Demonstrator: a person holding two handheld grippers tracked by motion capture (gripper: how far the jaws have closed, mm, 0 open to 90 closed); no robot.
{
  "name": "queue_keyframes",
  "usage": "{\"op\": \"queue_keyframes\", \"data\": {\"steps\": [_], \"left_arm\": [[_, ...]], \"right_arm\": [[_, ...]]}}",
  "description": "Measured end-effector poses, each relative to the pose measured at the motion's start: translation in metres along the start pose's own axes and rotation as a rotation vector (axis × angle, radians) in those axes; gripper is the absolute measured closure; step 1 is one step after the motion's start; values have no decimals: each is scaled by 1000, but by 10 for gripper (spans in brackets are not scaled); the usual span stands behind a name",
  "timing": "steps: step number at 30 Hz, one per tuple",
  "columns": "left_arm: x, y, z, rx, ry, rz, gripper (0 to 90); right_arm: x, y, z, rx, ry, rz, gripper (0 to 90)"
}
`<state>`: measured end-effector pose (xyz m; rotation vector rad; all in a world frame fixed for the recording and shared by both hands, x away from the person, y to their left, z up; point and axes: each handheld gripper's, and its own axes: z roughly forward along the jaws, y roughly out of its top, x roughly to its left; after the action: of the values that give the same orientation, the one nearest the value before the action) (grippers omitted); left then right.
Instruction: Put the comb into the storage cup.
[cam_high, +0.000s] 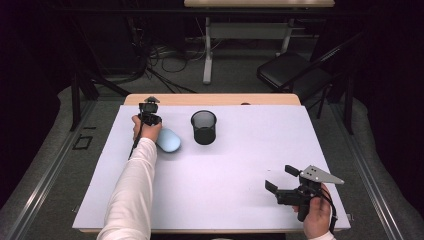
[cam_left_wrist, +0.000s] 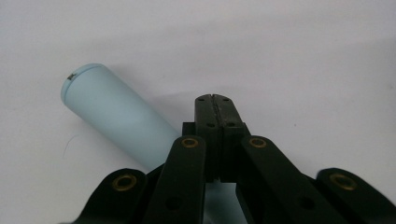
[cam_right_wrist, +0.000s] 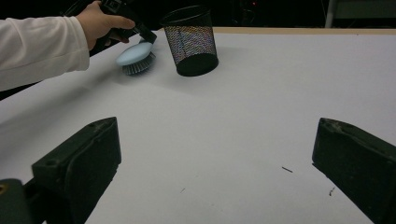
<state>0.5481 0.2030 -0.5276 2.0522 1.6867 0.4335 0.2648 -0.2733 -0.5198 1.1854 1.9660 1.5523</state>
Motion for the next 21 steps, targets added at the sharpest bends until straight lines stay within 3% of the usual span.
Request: {"op": "queue_keyframes", "data": {"steps": [13,21], "left_arm": [[15,-8,-8,2,28,-18,900],[23,-12,-14,23,43,-3,900]], "right_arm": [[0,0,1,4,0,1,17],[1,0,2,12,-2,-6,24]]}}
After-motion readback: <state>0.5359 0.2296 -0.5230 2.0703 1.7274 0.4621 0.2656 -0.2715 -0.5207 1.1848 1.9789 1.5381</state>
